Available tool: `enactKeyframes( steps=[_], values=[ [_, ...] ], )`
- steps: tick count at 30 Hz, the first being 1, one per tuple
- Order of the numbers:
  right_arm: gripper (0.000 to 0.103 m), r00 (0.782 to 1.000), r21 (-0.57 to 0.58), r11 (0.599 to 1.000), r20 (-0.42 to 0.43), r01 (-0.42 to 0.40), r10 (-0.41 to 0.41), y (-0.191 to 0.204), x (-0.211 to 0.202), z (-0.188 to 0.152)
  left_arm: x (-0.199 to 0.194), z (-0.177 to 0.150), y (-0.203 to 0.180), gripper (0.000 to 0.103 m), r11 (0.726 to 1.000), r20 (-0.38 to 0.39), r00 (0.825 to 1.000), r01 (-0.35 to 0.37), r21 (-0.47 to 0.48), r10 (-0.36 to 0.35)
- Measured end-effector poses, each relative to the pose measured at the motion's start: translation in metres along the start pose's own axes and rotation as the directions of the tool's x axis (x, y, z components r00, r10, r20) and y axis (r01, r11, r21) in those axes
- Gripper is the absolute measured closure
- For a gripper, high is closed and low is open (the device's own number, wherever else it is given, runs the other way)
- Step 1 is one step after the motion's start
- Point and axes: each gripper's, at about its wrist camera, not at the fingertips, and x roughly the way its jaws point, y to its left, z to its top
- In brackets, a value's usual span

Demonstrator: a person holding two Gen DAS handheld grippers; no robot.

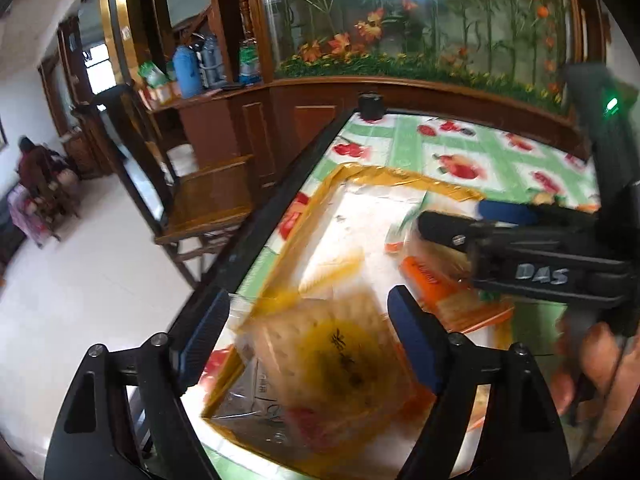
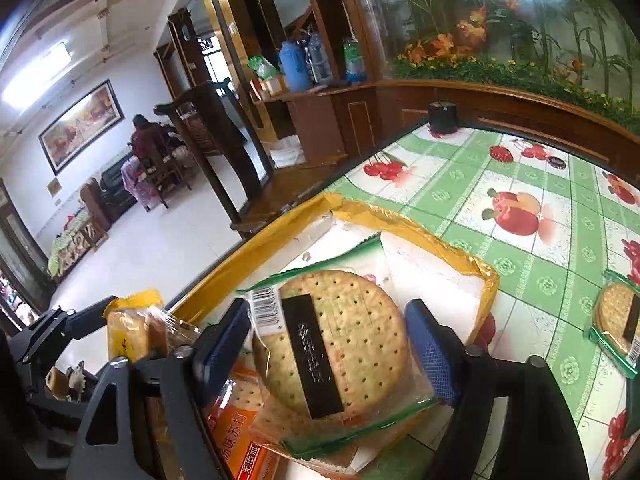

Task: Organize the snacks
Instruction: 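Open both tools and lift away from the tray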

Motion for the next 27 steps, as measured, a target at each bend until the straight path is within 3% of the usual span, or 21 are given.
enactKeyframes(
  steps=[9,16,23,27],
  values=[
    [0.015,0.997,0.044,0.999,0.077,0.023,-0.026,-0.023,-0.048,-0.009,-0.013,0.001,0.006,0.018,0.999,0.012,1.000,0.018,-0.040,-0.018],
    [0.011,0.986,0.116,0.988,0.121,0.099,-0.113,-0.067,-0.111,-0.041,-0.023,0.009,-0.001,0.018,0.995,0.039,0.998,0.054,-0.082,-0.051],
    [0.010,0.965,0.195,0.957,0.112,0.213,-0.238,-0.121,-0.176,-0.092,-0.036,0.017,-0.046,0.018,0.989,0.054,0.988,0.148,-0.026,-0.147],
    [0.008,0.945,0.246,0.926,0.088,0.285,-0.314,-0.155,-0.213,-0.123,-0.036,0.018,-0.085,0.018,0.970,0.020,0.970,0.241,0.019,-0.242]
  ],
)
